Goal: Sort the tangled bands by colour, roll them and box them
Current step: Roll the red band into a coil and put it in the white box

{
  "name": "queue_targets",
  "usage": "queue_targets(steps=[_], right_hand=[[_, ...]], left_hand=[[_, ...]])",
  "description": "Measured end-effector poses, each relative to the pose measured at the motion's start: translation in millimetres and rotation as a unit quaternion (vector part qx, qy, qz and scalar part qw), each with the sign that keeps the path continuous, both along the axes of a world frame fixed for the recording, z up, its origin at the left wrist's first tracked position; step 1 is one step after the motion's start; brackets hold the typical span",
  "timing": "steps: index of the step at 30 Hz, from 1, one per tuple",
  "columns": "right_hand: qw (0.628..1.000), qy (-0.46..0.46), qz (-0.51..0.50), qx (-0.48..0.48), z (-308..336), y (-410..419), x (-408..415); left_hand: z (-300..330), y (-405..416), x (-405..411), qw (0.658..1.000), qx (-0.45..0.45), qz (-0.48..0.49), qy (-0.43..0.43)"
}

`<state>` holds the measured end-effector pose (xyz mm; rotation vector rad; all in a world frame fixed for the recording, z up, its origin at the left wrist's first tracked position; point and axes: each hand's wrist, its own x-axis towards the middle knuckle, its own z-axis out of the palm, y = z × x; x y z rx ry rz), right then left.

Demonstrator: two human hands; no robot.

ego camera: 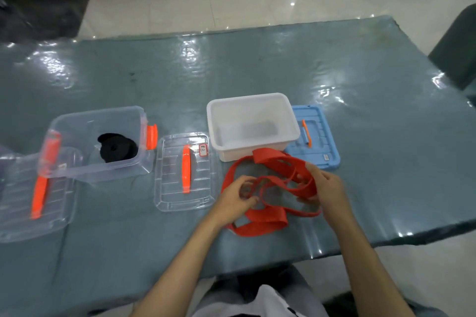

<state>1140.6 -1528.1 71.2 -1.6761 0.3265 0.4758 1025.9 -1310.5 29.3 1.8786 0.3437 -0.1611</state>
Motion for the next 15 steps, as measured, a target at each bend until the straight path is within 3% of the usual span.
queue_targets(steps=[3,8,12,15], right_hand=[[0.995,-0.022,0.098,-0.027,1.7,6.2,8.3],[0.961,-0.109,0.242,-0.075,2.7,0.0,26.5],[0.934,-0.143,0.319,-0.078,8.4,-10.0,47.9],[0.921,-0.147,0.355,-0.069,13.4,-15.1,63.2]], left_hand=[[6.4,-13.9,8.9,0.999,-0.015,0.035,-0.014],[14.3,-34.5,23.9,0.978,0.148,0.129,-0.072],[22.3,-41.9,33.0,0.944,0.318,0.012,-0.085],[27.7,-48.3,38.7,0.939,0.329,-0.018,-0.094]])
